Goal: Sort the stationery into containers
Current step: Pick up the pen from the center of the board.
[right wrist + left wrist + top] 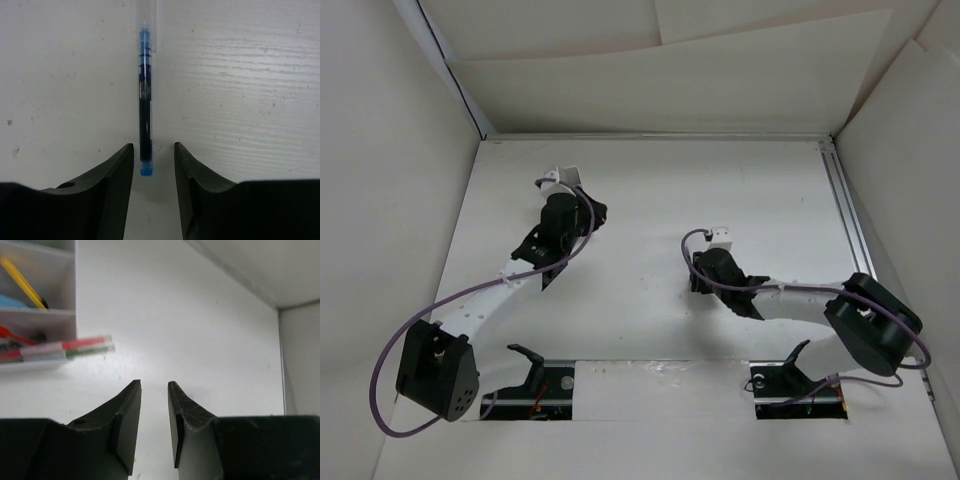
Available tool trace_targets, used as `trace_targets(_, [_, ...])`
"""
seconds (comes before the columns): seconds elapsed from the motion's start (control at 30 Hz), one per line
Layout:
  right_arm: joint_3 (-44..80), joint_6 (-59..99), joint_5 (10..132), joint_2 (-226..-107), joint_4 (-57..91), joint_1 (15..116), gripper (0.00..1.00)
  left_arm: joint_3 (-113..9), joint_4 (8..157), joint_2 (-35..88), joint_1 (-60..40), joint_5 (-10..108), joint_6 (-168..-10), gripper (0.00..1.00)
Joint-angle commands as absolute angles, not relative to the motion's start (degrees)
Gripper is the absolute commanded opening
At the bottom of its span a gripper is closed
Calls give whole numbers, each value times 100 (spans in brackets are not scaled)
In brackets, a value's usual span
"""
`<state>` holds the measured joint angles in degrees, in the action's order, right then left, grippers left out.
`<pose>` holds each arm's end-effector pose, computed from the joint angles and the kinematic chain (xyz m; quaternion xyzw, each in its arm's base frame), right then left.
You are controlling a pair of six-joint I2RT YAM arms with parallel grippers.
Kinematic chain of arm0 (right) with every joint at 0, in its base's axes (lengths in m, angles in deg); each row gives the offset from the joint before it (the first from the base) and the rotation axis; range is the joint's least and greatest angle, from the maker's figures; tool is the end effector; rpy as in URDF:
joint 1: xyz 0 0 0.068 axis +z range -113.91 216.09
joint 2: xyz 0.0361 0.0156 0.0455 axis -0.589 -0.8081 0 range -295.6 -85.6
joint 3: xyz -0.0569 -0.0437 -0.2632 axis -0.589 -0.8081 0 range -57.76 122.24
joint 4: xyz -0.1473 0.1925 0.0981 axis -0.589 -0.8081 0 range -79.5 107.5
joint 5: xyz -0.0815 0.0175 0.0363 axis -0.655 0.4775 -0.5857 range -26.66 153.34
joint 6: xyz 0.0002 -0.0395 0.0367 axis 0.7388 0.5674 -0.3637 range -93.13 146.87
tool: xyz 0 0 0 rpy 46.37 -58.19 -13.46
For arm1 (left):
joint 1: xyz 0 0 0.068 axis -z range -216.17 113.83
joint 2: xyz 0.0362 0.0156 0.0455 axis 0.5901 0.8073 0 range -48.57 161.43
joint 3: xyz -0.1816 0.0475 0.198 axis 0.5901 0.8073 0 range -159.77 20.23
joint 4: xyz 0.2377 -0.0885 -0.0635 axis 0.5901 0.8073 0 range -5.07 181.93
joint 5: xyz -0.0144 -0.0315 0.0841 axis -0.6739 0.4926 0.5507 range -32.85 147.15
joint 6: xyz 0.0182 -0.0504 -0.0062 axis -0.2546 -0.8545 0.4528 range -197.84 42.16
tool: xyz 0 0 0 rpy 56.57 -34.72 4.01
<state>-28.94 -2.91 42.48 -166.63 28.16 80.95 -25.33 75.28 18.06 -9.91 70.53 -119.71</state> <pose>0.1909 0.1721 0.1462 -0.0441 0.8989 0.1133 0.4209 0.2477 -0.1130 0.3023 -0.1775 0.7516 -0.2775 0.5715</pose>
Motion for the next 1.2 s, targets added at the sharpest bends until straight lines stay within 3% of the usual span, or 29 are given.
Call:
trace_targets(0.0, [-2778, -363, 4093, -16750, 3507, 8074, 43, -2250, 7526, 1787, -962, 5593, -11950, 24])
trace_targets(0.13, [-2612, -310, 4163, -17111, 3508, 8021, 33, -2143, 7552, 1787, -849, 5161, -11784, 24])
trace_targets(0.33, [-2612, -363, 4216, -17226, 3579, 8021, 1, -2652, 8142, 2059, 100, 5548, -11520, 28])
trace_targets(0.53, [-2796, -179, 4216, -16612, 3579, 8021, 0, -2583, 7642, 2428, 163, 5241, -11818, 28])
trace_targets(0.8, [-3034, 85, 4645, -15855, 3579, 8021, 0, -2574, 6895, 3333, 163, 4293, -12204, 37])
trace_targets(1.17, [-3086, 322, 5437, -15529, 3526, 8091, 0, -2767, 6490, 3703, 374, 4431, -12258, 41])
